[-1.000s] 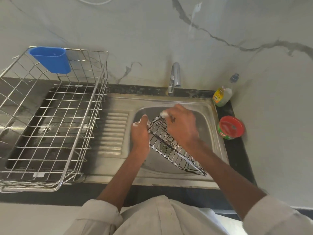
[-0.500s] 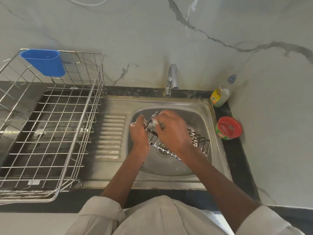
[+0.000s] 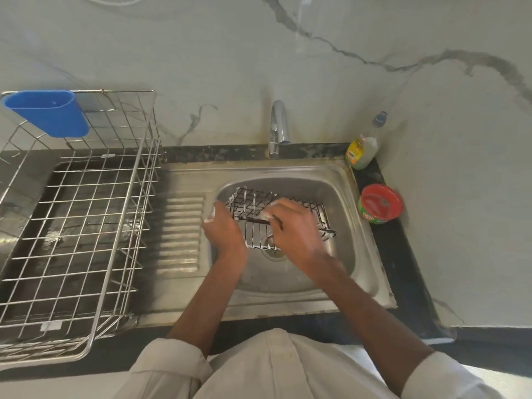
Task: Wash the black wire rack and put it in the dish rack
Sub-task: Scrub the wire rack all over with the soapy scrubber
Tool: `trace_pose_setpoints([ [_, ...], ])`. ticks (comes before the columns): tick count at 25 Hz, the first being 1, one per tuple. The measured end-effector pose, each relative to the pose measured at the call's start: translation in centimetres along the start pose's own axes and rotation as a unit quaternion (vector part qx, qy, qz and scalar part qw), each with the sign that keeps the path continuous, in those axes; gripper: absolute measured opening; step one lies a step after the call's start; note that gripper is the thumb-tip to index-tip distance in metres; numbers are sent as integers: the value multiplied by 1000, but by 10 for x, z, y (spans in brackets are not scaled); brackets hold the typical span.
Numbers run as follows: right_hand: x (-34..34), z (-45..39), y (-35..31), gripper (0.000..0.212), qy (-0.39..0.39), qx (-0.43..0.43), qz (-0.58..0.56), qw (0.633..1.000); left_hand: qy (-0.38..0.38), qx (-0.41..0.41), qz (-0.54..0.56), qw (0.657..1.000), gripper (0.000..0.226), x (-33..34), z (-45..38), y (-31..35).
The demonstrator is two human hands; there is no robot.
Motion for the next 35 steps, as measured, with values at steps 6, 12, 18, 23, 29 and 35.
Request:
trace_pose_setpoints([
  [6,-66,42,122,20,95,274,140,947,-9,-18,26,999,34,-1,-8,-5],
  [12,-9,-4,12,16,63,75,12,995,-43,-5,-1,999,33,15,7,-15],
  [18,-31,-31,55,27,72,171,8,983,-92,9,-10,996,26,16,7,-15],
  [23,-16,-5,14,44,22,58,23,998,-68,-3,16,998,21,16,2,-12],
  [29,-20,-27,21,28,60,149,-29,987,-97,-2,4,995,23,17,9,-17],
  [35,-10,-18,25,20,31,317,-247,915,-94,29,12,995,14,14,3,-10],
])
Point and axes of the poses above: each hand's wrist, its own z-axis away from the middle knuckle, its own x-axis out of the palm, y = z × x, the point moved 8 cm from there along -z, towards the middle knuckle, and after that the axes turned 12 degrees about y, right-handed, at the moved point
